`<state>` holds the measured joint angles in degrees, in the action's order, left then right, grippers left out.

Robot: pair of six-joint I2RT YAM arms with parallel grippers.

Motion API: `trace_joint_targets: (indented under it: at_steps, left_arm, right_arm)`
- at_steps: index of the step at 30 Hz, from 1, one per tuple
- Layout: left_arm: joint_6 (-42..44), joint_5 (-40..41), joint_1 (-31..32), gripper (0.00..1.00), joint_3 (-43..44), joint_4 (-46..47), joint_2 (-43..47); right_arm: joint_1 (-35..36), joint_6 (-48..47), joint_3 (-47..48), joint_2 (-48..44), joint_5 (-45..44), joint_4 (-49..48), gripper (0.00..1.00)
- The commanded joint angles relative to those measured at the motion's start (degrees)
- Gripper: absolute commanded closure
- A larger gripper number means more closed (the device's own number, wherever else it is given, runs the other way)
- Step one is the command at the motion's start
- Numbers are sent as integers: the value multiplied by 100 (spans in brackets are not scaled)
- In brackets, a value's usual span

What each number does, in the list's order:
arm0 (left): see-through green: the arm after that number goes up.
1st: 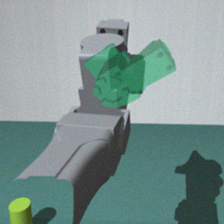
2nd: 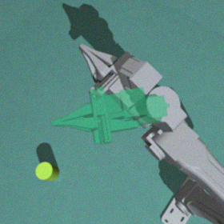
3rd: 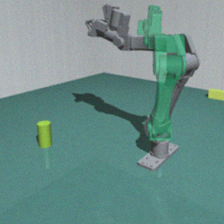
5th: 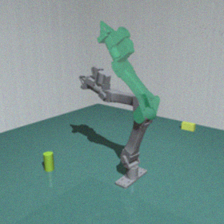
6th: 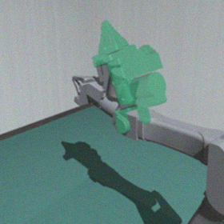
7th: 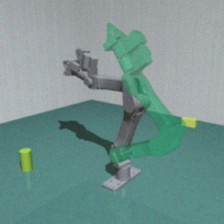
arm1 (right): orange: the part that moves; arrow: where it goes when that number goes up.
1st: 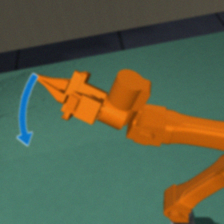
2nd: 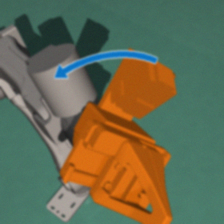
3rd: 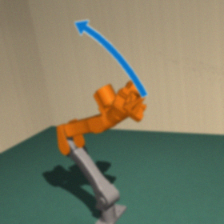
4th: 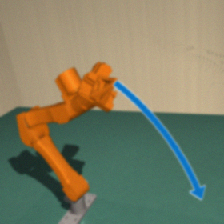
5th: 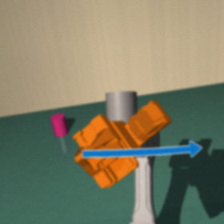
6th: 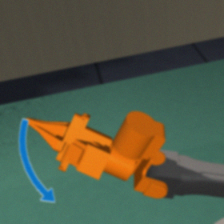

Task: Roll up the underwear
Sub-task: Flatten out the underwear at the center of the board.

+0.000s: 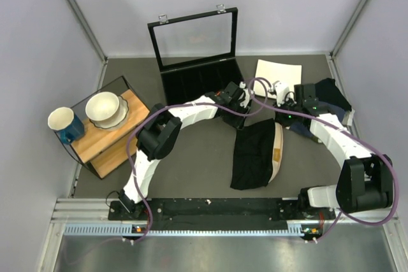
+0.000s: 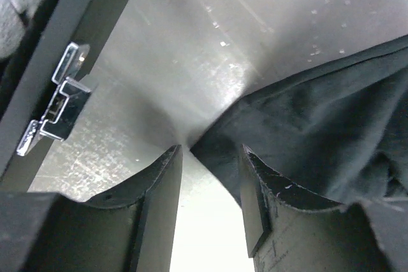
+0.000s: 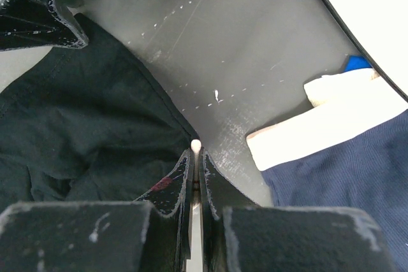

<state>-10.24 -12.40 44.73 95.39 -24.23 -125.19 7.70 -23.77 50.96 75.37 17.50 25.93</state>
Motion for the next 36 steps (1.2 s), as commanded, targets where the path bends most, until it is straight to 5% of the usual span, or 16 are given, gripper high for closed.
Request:
trace_joint_targets:
  at_steps: [1, 8, 16, 36]
  left_arm:
    - [189, 370, 88, 55, 321, -275, -120]
    - [215, 581, 229, 64, 410, -530, -270]
    - [145, 800, 299, 100, 427, -601, -86]
    - [294, 1337, 176, 100, -1848, 806, 3745]
  right_arm:
    - [-41, 74, -69, 47, 114, -238, 100]
    - [-32, 101, -60, 74, 131, -229, 100]
    - [-32, 109, -60, 65, 201, -220, 100]
    - [125, -339, 995, -1287, 1457, 105, 100]
